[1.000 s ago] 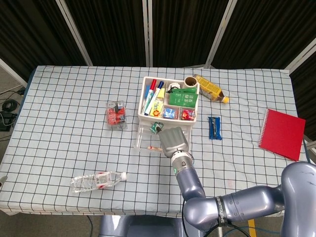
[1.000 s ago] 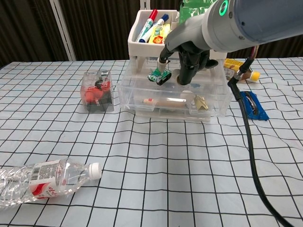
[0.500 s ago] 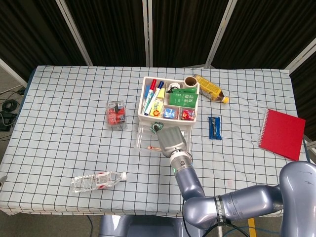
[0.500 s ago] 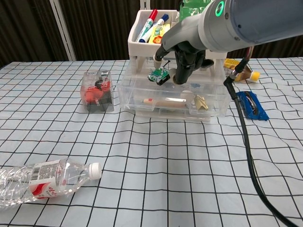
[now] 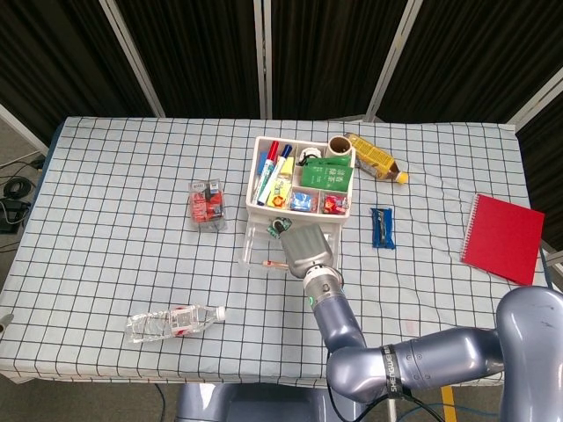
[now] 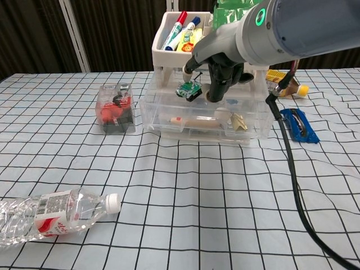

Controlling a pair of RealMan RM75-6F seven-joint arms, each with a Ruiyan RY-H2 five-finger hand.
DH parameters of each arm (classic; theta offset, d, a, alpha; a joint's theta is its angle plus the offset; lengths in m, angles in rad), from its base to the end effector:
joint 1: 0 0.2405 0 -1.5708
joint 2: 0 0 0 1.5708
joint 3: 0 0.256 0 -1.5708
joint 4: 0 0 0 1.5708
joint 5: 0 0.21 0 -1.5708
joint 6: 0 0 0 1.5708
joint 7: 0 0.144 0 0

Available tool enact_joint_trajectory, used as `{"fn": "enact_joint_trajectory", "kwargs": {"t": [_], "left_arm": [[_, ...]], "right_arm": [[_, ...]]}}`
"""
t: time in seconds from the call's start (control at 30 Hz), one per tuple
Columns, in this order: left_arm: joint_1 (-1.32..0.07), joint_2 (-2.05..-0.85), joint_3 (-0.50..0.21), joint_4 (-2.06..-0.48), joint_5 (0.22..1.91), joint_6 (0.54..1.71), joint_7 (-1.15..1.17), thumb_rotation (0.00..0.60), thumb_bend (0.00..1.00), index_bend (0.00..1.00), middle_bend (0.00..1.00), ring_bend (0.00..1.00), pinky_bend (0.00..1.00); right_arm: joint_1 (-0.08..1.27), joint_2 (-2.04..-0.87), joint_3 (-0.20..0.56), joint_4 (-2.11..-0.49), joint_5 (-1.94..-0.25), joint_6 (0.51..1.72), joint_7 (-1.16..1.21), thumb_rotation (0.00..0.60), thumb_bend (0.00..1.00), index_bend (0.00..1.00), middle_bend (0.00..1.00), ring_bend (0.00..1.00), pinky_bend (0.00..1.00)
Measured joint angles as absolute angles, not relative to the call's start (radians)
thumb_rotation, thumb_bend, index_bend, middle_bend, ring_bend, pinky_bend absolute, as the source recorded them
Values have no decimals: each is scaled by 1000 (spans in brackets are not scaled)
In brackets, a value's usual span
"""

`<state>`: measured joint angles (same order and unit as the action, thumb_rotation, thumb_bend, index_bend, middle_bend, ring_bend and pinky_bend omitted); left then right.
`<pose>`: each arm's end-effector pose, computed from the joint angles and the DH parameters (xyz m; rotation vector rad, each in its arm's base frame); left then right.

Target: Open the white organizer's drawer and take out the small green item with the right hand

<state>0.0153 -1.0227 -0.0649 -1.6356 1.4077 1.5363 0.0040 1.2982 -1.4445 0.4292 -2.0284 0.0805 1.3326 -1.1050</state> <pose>-0.3364 0.1506 0.2027 -1.2362 -0.8831 -0.7717 0.0208 -0.3213 0.0173 1.9022 -1.0131 0.5276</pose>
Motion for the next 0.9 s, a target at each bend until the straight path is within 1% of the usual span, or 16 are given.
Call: {"fn": "enact_joint_trajectory", "kwargs": {"t": [0.3,0.5,0.77,0.9], "left_arm": [[14,-1022,-67,-1634,1402,1533,0,600,0,0,0,0,0],[13,-1021,-66,-1633,1402,1530,-2,600,0,0,0,0,0],[15,-1022,-63,-1637,1409,1535,3,600,0,0,0,0,0],[15,-1021,-62,-1639,1411,1537,4,600,0,0,0,0,0]], "right_arm": [[1314,-1458,402,-1988,78,1308,-1092,600,695,155,1000,1000,868],[1323,-1463,392,-1984,82,1315,-1091,600,693,294,1000,1000,868],[1325,-1456,389,-2028,49,1350,-1071,600,694,464,1000,1000,868],[1322,-1446,388,-2055,25,1374,-1057,600,694,522,1000,1000,868]]}}
